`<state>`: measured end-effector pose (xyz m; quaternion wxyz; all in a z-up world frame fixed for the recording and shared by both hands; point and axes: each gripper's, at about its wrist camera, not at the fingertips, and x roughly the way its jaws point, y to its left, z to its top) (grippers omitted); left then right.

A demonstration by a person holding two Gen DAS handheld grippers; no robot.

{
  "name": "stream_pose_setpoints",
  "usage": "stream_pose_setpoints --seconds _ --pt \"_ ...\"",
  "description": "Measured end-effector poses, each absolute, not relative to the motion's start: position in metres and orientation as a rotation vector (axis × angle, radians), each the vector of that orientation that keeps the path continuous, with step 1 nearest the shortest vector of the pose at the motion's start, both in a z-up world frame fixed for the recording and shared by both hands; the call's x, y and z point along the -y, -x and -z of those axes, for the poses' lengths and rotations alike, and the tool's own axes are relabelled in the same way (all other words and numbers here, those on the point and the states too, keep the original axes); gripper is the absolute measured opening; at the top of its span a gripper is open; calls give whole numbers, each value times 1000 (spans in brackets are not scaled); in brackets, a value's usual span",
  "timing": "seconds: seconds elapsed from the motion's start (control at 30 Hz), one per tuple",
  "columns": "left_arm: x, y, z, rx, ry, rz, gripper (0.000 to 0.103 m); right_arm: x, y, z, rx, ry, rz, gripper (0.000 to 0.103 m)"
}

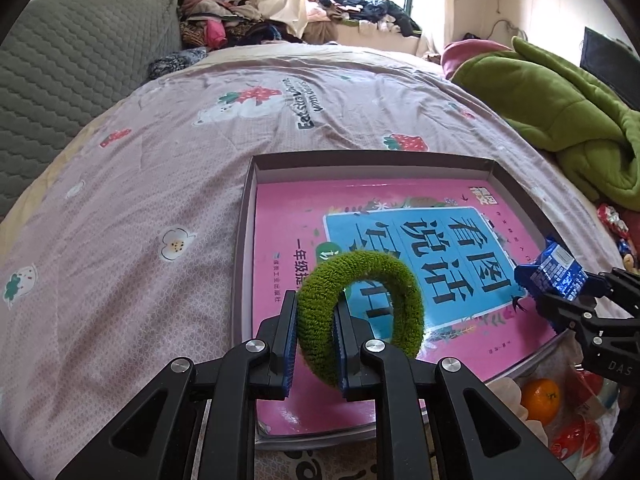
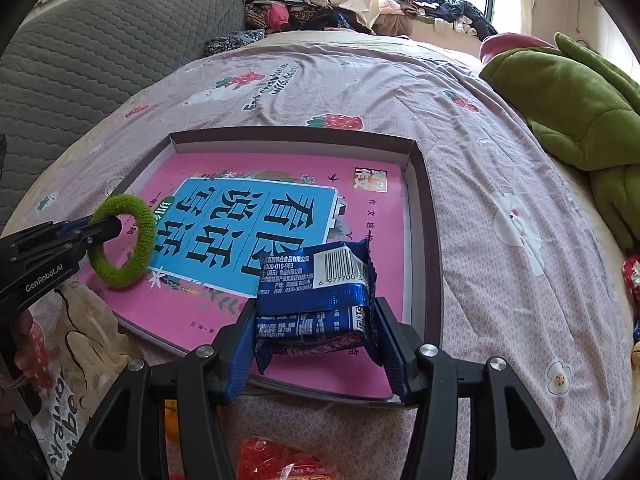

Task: Organize objects
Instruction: 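Open the left tool to drop the ring in the tray while the right tool releases the packet there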

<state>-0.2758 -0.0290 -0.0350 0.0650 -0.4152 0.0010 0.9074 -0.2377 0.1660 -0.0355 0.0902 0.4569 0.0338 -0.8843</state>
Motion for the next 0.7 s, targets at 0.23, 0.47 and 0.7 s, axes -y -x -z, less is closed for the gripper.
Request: stream_pose_setpoints --seconds 0.23,0.47,0.7 --pt "23 276 41 -58 1279 -2727 17 -164 241 39 -135 -1401 2622 55" --pt "25 279 43 -58 1322 -2721 22 -166 242 40 -122 -1433 2626 56" --pt "31 279 36 9 1323 -2705 43 -168 240 34 -100 -1424 2637 57"
